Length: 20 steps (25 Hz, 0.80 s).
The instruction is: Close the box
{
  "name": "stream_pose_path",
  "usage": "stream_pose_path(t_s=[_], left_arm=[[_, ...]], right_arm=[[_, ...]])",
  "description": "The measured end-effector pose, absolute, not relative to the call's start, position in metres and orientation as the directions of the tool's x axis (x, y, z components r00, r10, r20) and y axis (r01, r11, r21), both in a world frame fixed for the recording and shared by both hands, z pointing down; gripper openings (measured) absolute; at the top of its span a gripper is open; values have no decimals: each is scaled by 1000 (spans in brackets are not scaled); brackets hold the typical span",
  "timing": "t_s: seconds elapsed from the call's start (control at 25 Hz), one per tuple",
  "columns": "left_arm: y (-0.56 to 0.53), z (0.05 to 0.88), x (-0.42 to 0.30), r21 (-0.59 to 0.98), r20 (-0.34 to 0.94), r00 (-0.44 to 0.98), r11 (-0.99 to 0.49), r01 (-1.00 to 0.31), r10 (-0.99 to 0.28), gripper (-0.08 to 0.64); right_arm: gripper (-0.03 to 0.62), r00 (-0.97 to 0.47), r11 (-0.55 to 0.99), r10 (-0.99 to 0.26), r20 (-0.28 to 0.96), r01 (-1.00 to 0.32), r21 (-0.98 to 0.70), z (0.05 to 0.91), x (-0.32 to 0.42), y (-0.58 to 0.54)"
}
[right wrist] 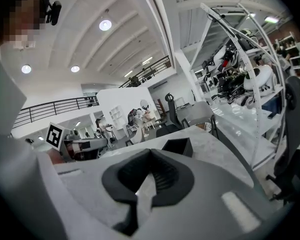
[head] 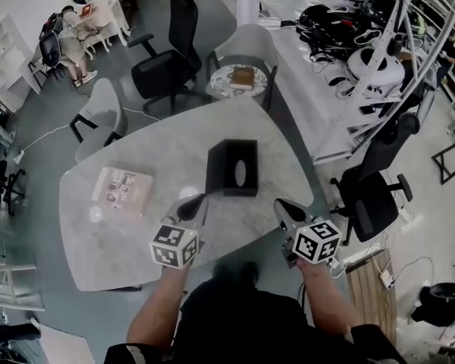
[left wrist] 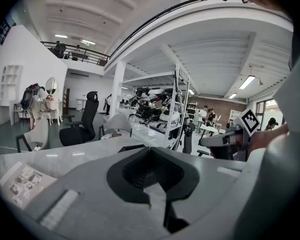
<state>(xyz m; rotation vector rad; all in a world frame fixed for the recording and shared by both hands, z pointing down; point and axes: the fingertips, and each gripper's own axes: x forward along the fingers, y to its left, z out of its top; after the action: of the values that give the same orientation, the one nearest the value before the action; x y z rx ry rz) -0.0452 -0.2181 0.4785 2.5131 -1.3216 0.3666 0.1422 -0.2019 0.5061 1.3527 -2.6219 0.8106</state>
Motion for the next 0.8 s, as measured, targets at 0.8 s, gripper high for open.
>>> stream_pose_path(t_s=[0.8], left_arm=[[-275,568,-90,125,465,640,-670,-732,-612,163]], right_arm=[[89,-496,395,-670,552,-868,-302,560,71,-266]])
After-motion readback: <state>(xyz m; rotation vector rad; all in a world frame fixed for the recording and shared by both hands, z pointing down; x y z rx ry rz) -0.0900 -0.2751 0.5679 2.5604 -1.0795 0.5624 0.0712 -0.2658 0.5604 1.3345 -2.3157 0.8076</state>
